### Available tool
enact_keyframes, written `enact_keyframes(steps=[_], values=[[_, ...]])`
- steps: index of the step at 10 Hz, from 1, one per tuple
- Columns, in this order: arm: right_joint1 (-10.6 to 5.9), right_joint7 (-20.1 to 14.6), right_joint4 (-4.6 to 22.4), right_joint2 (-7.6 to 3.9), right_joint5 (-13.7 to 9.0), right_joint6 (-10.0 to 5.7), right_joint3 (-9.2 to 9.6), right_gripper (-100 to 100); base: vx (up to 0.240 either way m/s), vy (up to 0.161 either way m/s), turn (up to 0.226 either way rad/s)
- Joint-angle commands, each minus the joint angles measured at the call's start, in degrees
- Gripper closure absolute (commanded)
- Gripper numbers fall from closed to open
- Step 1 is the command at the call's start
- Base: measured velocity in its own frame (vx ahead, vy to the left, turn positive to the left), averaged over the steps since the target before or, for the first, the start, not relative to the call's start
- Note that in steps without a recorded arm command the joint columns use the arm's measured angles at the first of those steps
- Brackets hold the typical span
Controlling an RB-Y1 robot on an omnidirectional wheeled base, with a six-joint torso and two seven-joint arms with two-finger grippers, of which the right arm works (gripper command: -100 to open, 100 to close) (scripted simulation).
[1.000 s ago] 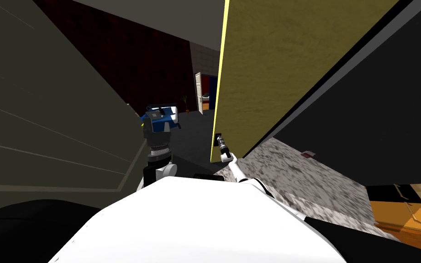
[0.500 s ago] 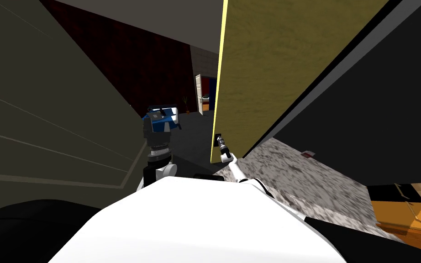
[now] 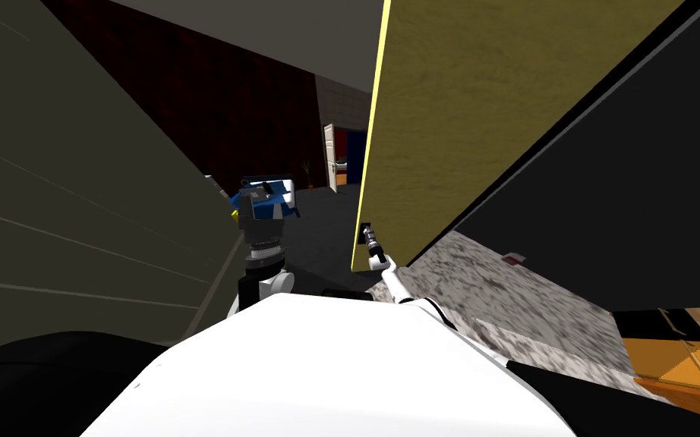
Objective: Push the door open
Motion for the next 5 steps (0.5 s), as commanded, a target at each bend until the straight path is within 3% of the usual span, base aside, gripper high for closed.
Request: enact_keyframes(steps=[1,3,5], values=[[-0.61,-0.07,0.42,-1.39,-0.43,-0.37,-1.41,100,0.191,0.144,-0.049],[-0.64,0.20,0.52,-1.79,-0.71,-0.33,-2.49,100,0.136,0.098,-0.041],[-0.67,0.50,0.63,-2.17,-1.00,-0.29,-3.67,100,0.159,0.149,-0.088]])
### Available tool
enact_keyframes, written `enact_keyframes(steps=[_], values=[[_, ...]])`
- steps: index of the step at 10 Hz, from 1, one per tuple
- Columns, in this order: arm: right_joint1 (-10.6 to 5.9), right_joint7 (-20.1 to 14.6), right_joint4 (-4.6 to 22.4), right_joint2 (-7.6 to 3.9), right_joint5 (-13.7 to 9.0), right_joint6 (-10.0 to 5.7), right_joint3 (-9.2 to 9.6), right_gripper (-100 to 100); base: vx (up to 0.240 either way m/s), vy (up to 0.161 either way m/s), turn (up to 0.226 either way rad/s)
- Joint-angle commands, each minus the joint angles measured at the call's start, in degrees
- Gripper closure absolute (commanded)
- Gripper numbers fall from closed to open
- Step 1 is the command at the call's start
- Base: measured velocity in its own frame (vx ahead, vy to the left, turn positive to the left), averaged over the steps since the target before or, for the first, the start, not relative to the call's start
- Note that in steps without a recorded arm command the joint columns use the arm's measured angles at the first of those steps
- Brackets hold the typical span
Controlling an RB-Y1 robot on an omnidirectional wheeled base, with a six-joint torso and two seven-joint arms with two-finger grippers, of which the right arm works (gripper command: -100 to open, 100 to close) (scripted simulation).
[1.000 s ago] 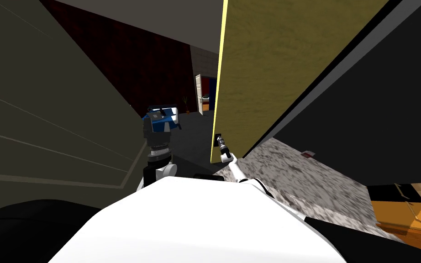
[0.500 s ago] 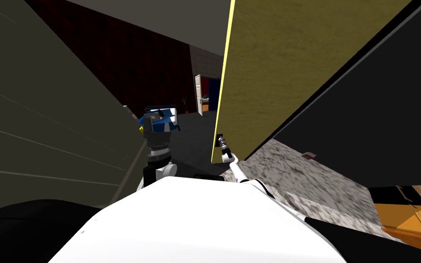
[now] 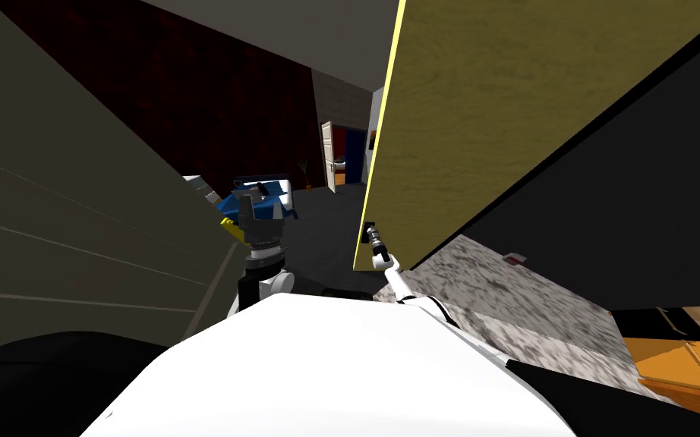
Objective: Push the door open
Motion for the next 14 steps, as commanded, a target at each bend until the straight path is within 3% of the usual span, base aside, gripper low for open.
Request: enact_keyframes(steps=[1,5,7,9,10,14], values=[[0.63,0.51,-1.24,-0.84,-0.32,0.55,-1.63,100,0.138,0.107,-0.054],[0.56,1.27,-0.96,-1.49,-1.08,0.65,-4.61,100,0.173,0.140,-0.085],[0.56,1.27,-0.96,-1.49,-1.08,0.65,-4.61,100,0.084,0.071,-0.027],[0.52,1.70,-0.80,-1.74,-1.51,0.71,-6.32,100,0.100,0.108,-0.104],[0.72,1.15,-1.25,-1.75,-1.51,1.06,-5.62,-100,-0.097,0.098,-0.071],[0.83,1.02,-1.65,-1.24,-1.64,1.28,-5.51,-100,-0.226,0.028,-0.025]])
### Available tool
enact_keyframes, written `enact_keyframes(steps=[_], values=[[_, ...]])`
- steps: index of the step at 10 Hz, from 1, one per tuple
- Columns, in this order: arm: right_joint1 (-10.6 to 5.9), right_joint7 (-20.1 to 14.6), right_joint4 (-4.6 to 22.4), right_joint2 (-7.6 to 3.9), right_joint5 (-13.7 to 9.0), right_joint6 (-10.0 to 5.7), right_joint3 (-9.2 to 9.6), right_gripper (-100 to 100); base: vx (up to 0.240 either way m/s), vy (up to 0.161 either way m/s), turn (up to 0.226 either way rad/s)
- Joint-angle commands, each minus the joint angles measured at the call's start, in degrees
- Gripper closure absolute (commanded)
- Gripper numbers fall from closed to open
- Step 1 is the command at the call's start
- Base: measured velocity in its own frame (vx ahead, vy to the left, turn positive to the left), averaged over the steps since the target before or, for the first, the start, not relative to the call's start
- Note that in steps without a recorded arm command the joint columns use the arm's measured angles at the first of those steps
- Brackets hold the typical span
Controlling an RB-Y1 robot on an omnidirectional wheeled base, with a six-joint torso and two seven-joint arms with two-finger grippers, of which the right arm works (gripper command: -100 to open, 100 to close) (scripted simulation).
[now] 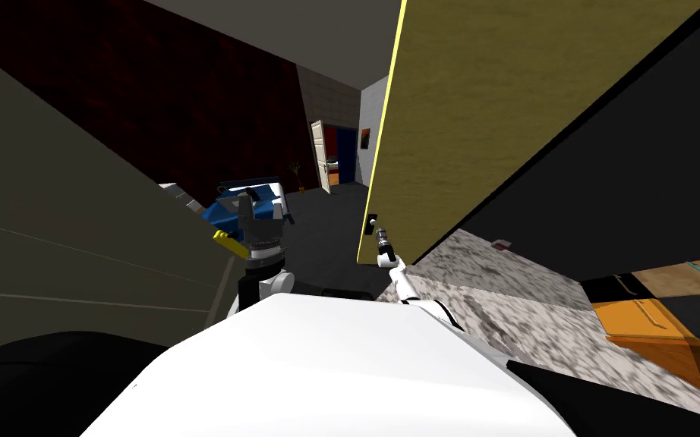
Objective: Push the door open
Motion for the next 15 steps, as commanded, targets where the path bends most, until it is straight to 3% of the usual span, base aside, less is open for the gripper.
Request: enact_keyframes(steps=[1,4,10,11,15], values=[[-0.05,-0.13,0.00,0.34,-0.09,0.01,0.08,-100,-0.210,0.081,-0.044],[0.01,0.00,0.12,0.37,-0.12,-0.28,-0.11,-100,-0.093,0.044,-0.008],[0.16,0.30,0.49,0.31,-0.18,-1.21,-0.71,-100,0.215,0.015,0.025],[0.16,0.30,0.49,0.31,-0.18,-1.21,-0.71,100,0.000,0.000,0.000],[0.16,0.30,0.49,0.31,-0.18,-1.21,-0.71,100,-0.027,-0.002,-0.002]])
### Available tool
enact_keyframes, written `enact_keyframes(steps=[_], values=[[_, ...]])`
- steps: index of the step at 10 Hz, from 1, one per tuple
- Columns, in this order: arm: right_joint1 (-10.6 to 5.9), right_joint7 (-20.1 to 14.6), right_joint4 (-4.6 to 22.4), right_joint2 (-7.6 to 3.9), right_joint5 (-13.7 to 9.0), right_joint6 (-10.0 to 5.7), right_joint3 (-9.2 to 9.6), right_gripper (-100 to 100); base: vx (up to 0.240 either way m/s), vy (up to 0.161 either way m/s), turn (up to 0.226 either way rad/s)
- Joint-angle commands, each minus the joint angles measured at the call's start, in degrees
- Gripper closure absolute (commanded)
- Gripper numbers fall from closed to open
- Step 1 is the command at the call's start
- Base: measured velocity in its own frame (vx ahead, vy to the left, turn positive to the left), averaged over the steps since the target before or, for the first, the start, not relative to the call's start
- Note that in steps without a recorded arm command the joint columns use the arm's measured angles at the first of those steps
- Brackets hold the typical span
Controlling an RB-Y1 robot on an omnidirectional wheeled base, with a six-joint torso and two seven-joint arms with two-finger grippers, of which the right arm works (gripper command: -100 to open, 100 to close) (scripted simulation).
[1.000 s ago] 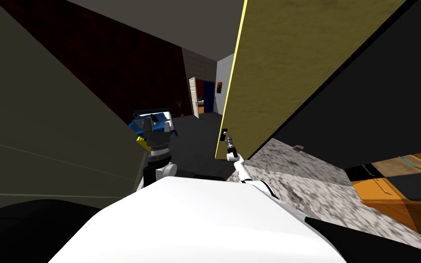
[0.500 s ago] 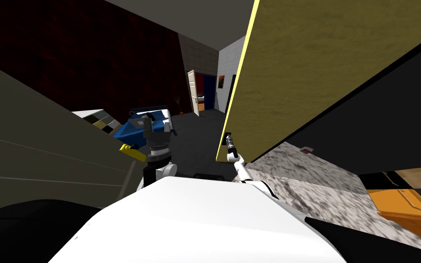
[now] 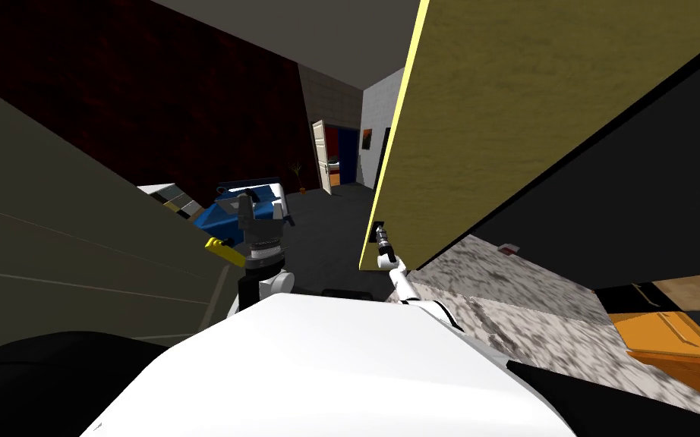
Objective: Push the door open
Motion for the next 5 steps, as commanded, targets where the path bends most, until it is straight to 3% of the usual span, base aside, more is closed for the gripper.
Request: enact_keyframes(steps=[1,5], values=[[-0.14,-0.03,-0.12,0.02,-0.01,-0.08,0.00,100,-0.005,0.001,-0.002],[0.04,0.48,-0.02,-0.50,-0.50,0.33,-1.85,100,0.138,0.074,-0.043]])
